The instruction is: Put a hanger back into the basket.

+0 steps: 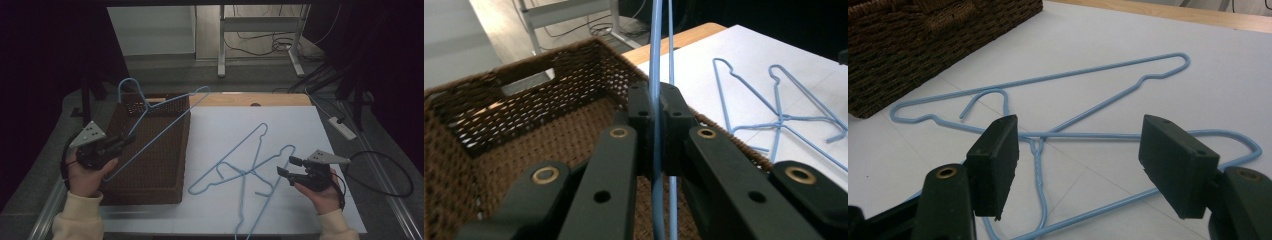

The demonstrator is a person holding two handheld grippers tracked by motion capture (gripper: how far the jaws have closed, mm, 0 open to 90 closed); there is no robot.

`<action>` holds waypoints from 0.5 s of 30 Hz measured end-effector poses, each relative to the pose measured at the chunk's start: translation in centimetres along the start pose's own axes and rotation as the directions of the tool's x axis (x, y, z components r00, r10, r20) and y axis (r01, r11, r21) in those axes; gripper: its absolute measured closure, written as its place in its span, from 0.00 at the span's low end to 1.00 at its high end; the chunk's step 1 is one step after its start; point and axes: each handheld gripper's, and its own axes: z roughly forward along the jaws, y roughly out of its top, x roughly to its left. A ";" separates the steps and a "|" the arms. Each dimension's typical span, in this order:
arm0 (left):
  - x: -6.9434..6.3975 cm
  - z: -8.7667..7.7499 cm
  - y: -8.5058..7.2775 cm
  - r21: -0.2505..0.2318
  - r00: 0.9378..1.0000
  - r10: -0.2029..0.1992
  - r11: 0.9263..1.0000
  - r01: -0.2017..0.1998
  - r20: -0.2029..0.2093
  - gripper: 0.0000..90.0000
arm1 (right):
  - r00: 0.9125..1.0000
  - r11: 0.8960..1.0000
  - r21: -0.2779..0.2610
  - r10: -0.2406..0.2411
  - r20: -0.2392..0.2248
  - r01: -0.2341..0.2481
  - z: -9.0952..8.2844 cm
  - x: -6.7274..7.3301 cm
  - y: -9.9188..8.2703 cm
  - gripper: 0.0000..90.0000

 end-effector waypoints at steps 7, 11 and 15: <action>1.2 -0.7 -0.6 0.003 0.999 -0.013 1.000 0.014 -0.047 0.96 | 1.000 1.000 -0.001 0.001 -0.005 -0.001 0.0 0.0 0.0 0.37; 2.0 -0.8 -1.1 0.015 0.997 -0.015 1.000 0.016 -0.074 0.96 | 1.000 1.000 0.002 0.000 -0.004 0.000 0.0 0.1 0.0 0.37; 2.9 -0.8 -1.8 0.036 0.994 -0.029 0.999 0.033 -0.102 0.96 | 1.000 1.000 0.003 0.001 -0.003 -0.001 0.1 0.1 -0.1 0.37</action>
